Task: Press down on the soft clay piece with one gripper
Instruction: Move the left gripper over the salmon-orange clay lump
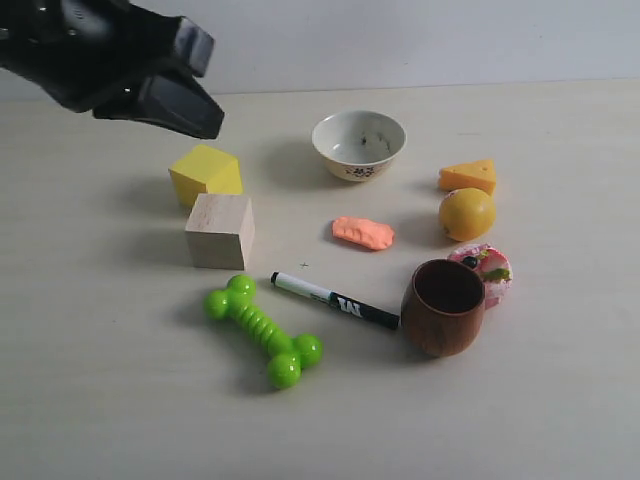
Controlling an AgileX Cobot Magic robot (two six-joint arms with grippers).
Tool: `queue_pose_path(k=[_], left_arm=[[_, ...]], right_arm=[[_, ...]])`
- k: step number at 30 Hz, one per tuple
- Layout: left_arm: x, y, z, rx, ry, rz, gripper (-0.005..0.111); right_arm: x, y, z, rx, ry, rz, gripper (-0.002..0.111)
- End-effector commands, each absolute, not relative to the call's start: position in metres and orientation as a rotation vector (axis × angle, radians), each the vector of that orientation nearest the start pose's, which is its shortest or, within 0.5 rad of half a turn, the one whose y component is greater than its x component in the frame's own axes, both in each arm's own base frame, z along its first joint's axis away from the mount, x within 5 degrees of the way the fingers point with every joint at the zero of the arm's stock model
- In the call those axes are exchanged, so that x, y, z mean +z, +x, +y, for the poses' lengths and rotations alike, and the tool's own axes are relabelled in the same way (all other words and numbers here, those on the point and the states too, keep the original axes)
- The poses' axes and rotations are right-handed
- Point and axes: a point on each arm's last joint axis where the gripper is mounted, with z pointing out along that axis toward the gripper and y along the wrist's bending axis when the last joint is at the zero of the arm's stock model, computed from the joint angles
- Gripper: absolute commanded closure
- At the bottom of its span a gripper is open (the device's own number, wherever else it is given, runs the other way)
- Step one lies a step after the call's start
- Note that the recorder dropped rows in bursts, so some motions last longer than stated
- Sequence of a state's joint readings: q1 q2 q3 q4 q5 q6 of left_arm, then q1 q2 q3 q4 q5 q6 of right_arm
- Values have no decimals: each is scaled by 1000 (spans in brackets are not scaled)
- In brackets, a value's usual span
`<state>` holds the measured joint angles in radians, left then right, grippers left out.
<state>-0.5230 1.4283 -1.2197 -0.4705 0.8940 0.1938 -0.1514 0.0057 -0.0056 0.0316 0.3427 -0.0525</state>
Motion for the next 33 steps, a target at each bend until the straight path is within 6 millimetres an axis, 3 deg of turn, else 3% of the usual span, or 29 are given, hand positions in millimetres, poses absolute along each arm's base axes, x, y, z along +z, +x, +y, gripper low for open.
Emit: queue_pose_path(k=[1, 9, 14, 18, 27, 33], left_arm=[[326, 254, -204, -566, 674, 2574, 107], [313, 278, -253, -513, 802, 2675, 107], [295, 289, -283, -483, 885, 2717, 107], [270, 298, -304, -393, 946, 2748, 107], [219, 311, -331, -358, 900, 2794, 107], [215, 326, -345, -362, 867, 2763, 107]], right_arm=[[183, 53, -7, -118, 107, 1820, 108], [183, 53, -7, -118, 107, 1820, 108], [183, 53, -7, -118, 107, 1820, 108], [183, 53, -7, -118, 107, 1820, 108], [183, 53, -7, -118, 107, 1820, 108], [183, 53, -7, -118, 107, 1820, 108]])
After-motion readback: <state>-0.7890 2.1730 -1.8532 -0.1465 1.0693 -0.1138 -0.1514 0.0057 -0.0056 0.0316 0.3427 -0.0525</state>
